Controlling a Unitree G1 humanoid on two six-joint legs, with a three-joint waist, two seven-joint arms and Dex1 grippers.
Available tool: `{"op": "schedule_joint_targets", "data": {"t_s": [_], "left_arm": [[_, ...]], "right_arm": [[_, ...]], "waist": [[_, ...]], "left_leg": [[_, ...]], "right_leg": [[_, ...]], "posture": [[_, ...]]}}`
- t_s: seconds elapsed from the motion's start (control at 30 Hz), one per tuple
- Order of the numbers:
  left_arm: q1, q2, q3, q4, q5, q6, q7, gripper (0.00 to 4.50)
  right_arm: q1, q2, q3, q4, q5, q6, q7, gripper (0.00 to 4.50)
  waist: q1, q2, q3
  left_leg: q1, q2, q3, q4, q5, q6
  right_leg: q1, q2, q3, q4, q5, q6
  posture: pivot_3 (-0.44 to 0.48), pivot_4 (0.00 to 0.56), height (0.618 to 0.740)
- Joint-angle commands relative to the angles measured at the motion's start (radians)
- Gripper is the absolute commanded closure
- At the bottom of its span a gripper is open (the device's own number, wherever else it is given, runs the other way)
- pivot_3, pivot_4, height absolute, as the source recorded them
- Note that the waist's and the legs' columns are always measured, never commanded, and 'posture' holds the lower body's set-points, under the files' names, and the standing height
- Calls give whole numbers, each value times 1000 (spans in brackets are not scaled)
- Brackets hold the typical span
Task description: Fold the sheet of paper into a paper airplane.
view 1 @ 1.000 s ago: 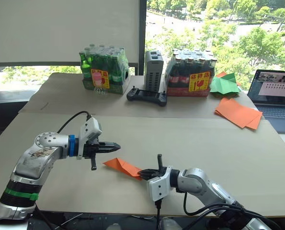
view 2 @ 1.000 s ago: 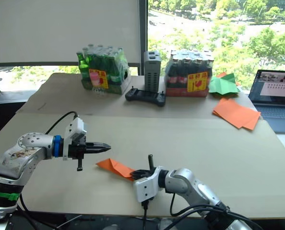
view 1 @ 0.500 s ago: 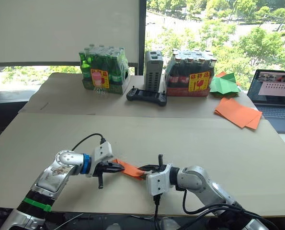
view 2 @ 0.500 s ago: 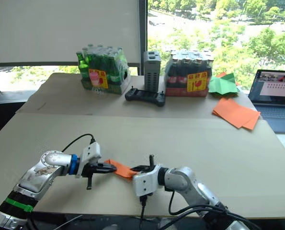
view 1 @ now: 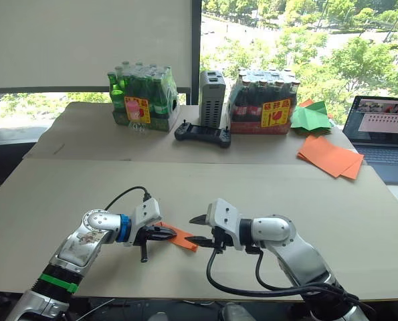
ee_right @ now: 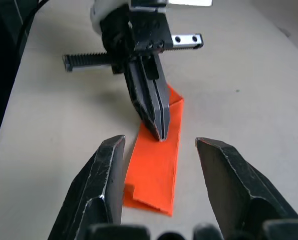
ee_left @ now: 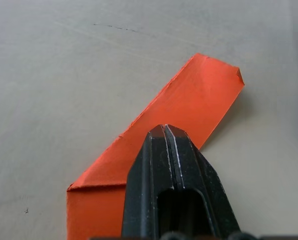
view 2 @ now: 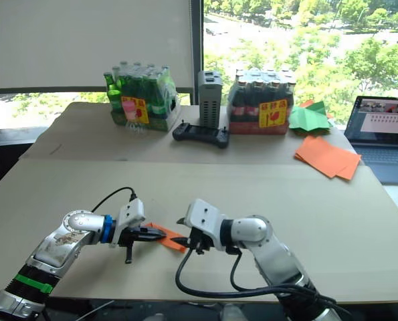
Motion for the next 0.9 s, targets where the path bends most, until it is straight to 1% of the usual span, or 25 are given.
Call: {"op": "schedule_joint_targets", "data": {"t_s": [0.03,0.1,0.13,0.27,0.43,0.63,0.73,0.9], "left_arm": [[-2,1,1,1,11,-2,3,4500],[-2,2,1,0,12,-2,5,4500],[-2,1,2,-1,13,-1,7,4500],[-2,0,6,-8,10,4,14,4500],[1,0,8,-18,8,11,21,4500],[2,-1,7,-21,9,12,29,4500],[-1,-3,0,-22,12,12,32,4500],[2,0,-7,-18,22,5,31,4500]], "right_arm": [[-34,29,24,1,13,55,-49,3444],[-42,37,54,25,-4,60,-71,4192],[-46,43,70,44,-15,59,-86,4479],[-64,58,114,122,-50,63,-140,4479],[-66,36,163,172,-84,79,-157,4479],[-55,7,201,182,-94,141,-149,4479],[-45,8,196,199,-91,197,-167,4479],[-34,-17,201,190,-92,236,-174,4479]], "waist": [[1,0,0],[1,0,0],[1,0,0],[0,0,0],[0,0,0],[0,0,0],[0,0,0],[1,1,0]], "left_leg": [[0,0,0,0,0,0],[0,0,0,0,0,0],[0,0,0,0,0,0],[0,0,0,0,0,0],[-1,0,0,0,0,0],[0,0,0,0,0,0],[0,0,0,0,0,0],[1,0,0,0,0,0]], "right_leg": [[0,0,0,0,0,0],[0,0,0,0,0,0],[0,-1,0,0,0,0],[0,0,0,0,0,0],[-1,0,0,0,0,0],[0,0,0,0,0,0],[1,0,0,0,0,0],[1,-1,0,0,0,0]], "posture": [[0,150,733],[0,150,733],[0,150,733],[0,150,733],[0,150,733],[0,150,733],[0,150,733],[0,150,733]]}}
